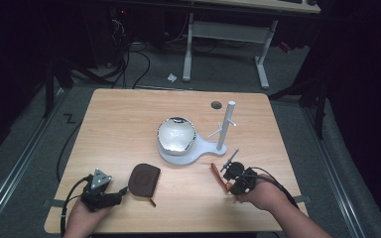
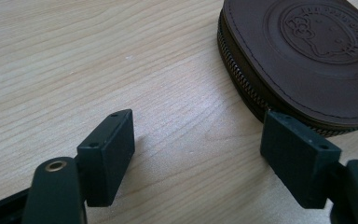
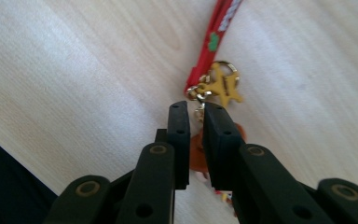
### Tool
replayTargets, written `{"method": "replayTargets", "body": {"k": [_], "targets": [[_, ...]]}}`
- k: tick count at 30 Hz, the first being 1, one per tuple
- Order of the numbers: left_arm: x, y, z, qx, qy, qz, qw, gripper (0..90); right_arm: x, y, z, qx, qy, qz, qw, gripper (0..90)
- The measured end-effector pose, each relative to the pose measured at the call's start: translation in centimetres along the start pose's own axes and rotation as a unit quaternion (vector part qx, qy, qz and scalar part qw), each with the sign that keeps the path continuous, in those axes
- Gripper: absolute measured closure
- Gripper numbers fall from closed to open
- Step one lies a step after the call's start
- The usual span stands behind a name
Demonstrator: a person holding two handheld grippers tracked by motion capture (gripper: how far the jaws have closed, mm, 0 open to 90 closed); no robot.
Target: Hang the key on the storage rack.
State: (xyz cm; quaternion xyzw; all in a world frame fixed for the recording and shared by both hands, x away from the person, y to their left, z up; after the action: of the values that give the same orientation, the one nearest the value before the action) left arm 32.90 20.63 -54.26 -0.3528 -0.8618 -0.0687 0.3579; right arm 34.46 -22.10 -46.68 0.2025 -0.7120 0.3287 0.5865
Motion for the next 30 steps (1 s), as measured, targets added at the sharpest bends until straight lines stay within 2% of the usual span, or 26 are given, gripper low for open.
{"method": "replayTargets", "body": {"k": [2, 6, 8, 11, 13, 14, 15, 17, 19, 21, 27, 30], "targets": [[0.0, 0.0, 0.0, 0.000, 0.000, 0.000, 1.0000, 26.3, 0.5, -0.6, -0.2, -0.005, -0.009, 0.009, 0.9999, 77.0], [0.0, 0.0, 0.0, 0.000, 0.001, 0.000, 1.0000, 26.3, 0.5, -0.7, -0.5, 0.011, -0.003, 0.019, 0.9997, 74.6], [0.0, 0.0, 0.0, 0.000, 0.001, 0.000, 1.0000, 26.3, -0.4, -0.5, -0.9, 0.024, 0.020, 0.012, 0.9994, 72.0], [0.0, 0.0, 0.0, 0.000, 0.000, 0.001, 1.0000, 26.3, -1.1, -0.3, -1.0, 0.038, 0.032, 0.014, 0.9987, 74.0], [0.0, 0.0, 0.0, 0.000, 0.000, 0.001, 1.0000, 26.3, -1.7, -0.2, -1.2, 0.048, 0.043, 0.023, 0.9977, 80.3], [0.0, 0.0, 0.0, 0.000, 0.000, 0.001, 1.0000, 26.3, -1.8, -0.3, -1.3, 0.044, 0.044, 0.021, 0.9978, 81.2], [0.0, 0.0, 0.0, 0.000, 0.000, 0.001, 1.0000, 26.3, -1.8, -0.4, -1.4, 0.040, 0.043, 0.018, 0.9981, 88.3], [0.0, 0.0, 0.0, -0.001, 0.001, 0.001, 1.0000, 26.3, -1.4, -0.6, -1.5, 0.033, 0.031, 0.022, 0.9987, 88.9], [0.0, 0.0, 0.0, 0.000, 0.000, 0.001, 1.0000, 26.3, -1.1, -0.9, -1.5, 0.042, 0.032, 0.022, 0.9984, 89.1], [0.0, 0.0, 0.0, 0.000, 0.000, 0.001, 1.0000, 26.3, -0.5, -1.3, -1.5, 0.026, 0.032, 0.011, 0.9991, 89.1], [0.0, 0.0, 0.0, 0.000, 0.000, 0.001, 1.0000, 26.3, 1.3, -2.6, -1.2, 0.008, 0.022, -0.011, 0.9997, 89.1], [0.0, 0.0, 0.0, 0.000, 0.000, 0.001, 1.0000, 26.3, 2.2, -3.2, -0.9, -0.001, 0.025, -0.014, 0.9996, 89.1]]}}
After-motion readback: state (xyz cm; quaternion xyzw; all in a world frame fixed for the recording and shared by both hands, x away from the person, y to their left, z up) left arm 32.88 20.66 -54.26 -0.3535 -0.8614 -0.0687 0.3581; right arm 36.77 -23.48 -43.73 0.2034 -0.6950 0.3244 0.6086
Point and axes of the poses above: each handheld gripper's, and its own axes: x roughly backward along the jaws, z roughly out of its underside, y roughly to its left, the point moved 1 cm from there along -x, roughly forward along the jaws, and after that the axes turned 10 degrees about z, right-handed, at the moved point
